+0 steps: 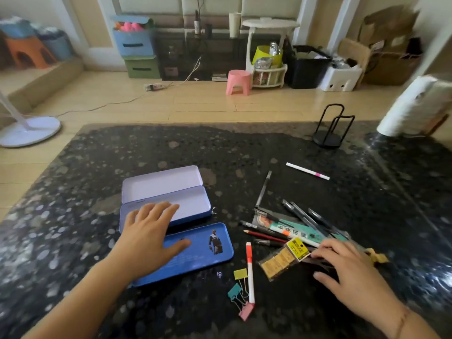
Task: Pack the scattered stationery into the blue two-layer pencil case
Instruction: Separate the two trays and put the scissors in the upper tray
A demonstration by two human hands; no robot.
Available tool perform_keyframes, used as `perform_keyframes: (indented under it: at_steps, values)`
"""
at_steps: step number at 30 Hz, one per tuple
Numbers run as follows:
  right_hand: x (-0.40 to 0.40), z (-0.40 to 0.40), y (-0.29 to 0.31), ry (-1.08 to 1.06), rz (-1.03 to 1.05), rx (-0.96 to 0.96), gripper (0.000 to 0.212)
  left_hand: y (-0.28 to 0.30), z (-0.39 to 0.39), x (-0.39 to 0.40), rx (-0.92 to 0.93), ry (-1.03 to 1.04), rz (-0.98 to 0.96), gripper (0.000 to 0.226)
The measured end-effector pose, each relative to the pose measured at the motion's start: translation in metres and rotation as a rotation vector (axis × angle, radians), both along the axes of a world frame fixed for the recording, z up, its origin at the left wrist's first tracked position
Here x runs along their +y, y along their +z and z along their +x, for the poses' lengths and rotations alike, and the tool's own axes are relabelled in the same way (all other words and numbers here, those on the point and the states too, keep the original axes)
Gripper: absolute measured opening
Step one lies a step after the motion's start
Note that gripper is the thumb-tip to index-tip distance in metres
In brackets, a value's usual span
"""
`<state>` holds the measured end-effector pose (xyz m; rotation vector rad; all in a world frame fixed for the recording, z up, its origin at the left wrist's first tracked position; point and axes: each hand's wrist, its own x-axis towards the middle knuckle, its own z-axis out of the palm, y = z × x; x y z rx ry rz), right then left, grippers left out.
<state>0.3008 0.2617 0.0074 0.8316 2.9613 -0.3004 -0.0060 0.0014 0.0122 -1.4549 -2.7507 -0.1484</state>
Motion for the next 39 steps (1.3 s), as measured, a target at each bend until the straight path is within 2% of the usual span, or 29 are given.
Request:
perform_keyframes:
  at_steps: [3, 6, 14, 17, 20, 22, 24, 26, 28, 31, 34, 37, 39]
  values:
    - [0.004, 0.002, 0.003, -0.005, 0.004, 0.044, 0.017, -0.007, -0.006, 0.000, -0.042, 0.019, -0.134, 0.113]
    - [0.006, 0.004, 0.010, 0.008, 0.055, -0.050, 0.014, -0.019, -0.005, 0.000, -0.164, 0.056, -0.163, 0.118]
    - [0.006, 0.010, 0.021, -0.011, 0.057, -0.116, 0.018, -0.025, 0.017, 0.008, -0.199, 0.042, -0.142, 0.085]
    - [0.011, 0.021, 0.032, -0.051, -0.044, -0.152, 0.018, -0.024, 0.021, 0.014, -0.193, 0.053, -0.042, 0.078]
    - [0.024, 0.047, 0.041, -0.067, -0.267, -0.175, 0.014, -0.020, 0.028, 0.017, -0.142, -0.026, 0.165, 0.075]
    - [0.034, 0.055, 0.054, -0.106, -0.360, -0.167, 0.033, -0.009, 0.039, 0.020, -0.174, -0.075, 0.312, 0.068]
    - [0.037, 0.043, 0.070, -0.159, -0.435, -0.017, 0.030, 0.007, 0.059, 0.024, -0.299, -0.084, 0.420, 0.063]
    - [0.023, 0.011, 0.084, -0.229, -0.647, 0.322, 0.027, 0.023, 0.082, 0.030, -0.537, -0.076, 0.450, 0.063]
    - [0.001, -0.034, 0.084, -0.266, -0.867, 0.594, 0.008, 0.032, 0.099, 0.039, -0.815, -0.079, 0.477, 0.060]
    - [-0.050, -0.097, 0.085, -0.235, -1.119, 0.716, 0.018, 0.033, 0.099, 0.047, -1.065, -0.033, 0.669, 0.030]
    - [-0.078, -0.136, 0.078, -0.236, -1.334, 0.733, 0.016, 0.032, 0.074, 0.035, -1.019, 0.032, 0.838, 0.015]
    - [-0.078, -0.157, 0.072, -0.300, -1.526, 0.763, 0.011, 0.034, 0.039, 0.014, -0.994, 0.067, 0.839, 0.018]
    - [-0.072, -0.168, 0.066, -0.320, -1.541, 0.798, 0.007, 0.034, 0.015, 0.003, -1.024, 0.118, 0.822, 0.024]
